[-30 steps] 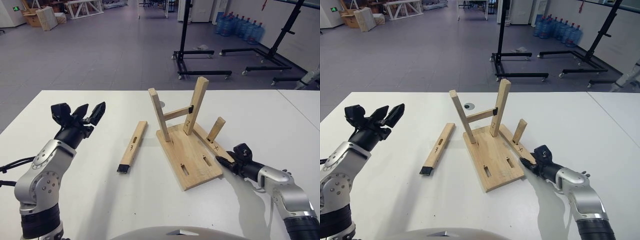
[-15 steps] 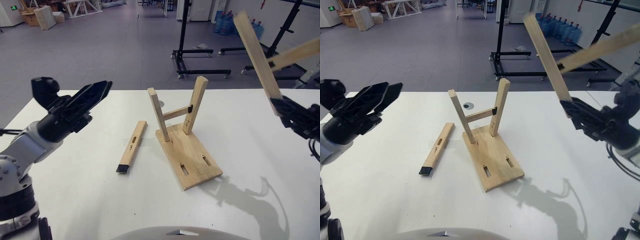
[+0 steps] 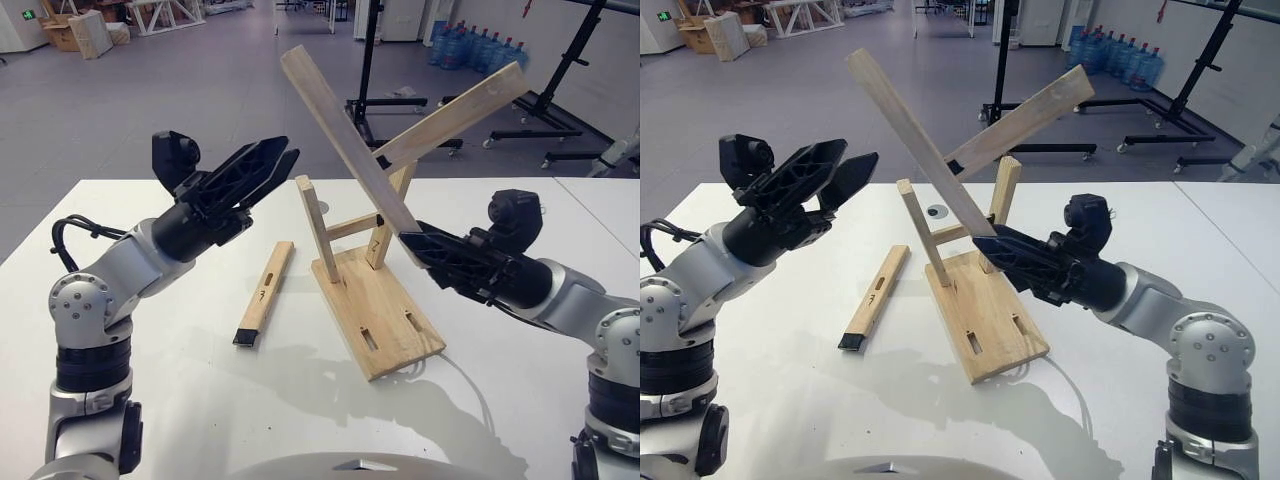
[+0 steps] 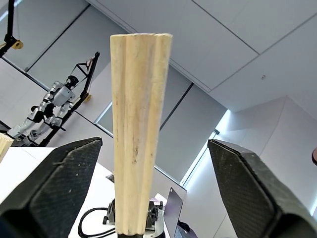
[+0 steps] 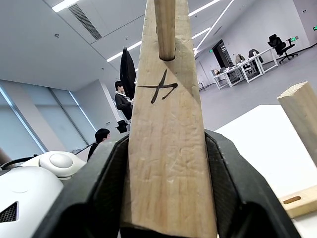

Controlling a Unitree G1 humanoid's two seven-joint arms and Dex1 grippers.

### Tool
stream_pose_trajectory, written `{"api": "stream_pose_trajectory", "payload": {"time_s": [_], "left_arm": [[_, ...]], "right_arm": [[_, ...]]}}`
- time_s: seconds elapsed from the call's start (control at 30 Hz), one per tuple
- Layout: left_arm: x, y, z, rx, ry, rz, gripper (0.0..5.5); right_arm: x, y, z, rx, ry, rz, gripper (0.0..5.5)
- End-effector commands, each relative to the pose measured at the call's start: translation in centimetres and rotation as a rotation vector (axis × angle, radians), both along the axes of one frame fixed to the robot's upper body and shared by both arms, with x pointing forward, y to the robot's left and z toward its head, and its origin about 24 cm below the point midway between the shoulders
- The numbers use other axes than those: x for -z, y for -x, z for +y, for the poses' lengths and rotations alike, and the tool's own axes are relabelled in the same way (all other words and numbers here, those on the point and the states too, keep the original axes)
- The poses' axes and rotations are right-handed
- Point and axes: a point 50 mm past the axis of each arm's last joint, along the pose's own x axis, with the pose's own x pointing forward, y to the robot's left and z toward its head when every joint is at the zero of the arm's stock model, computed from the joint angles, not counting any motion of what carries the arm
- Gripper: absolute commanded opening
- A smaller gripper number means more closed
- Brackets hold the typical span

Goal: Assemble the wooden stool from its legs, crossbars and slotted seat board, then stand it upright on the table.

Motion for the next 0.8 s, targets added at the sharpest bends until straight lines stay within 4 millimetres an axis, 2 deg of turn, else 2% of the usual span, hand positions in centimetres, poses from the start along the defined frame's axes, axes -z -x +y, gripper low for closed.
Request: {"api": "stream_pose_trajectory", "payload": {"time_s": [0.03,0.27,0.53,0.8], "left_arm": [[-0.8,-0.2,-1.1,0.005,-0.001,-0.037,3.93],[-0.8,-0.5,-2.6,0.02,-0.008,-0.043,3.93],[-0.3,-0.6,-2.6,-0.001,-0.04,-0.038,3.93],[-0.1,0.1,-3.1,0.068,-0.143,-0.077,3.93]], "right_arm": [[0.4,0.3,1.0,-0.017,-0.007,0.013,2.04],[1.1,0.5,2.6,-0.044,-0.026,0.025,2.04],[1.1,0.4,2.1,-0.017,-0.034,0.018,2.04],[1.7,1.0,2.8,-0.08,0.02,-0.002,2.04]]}}
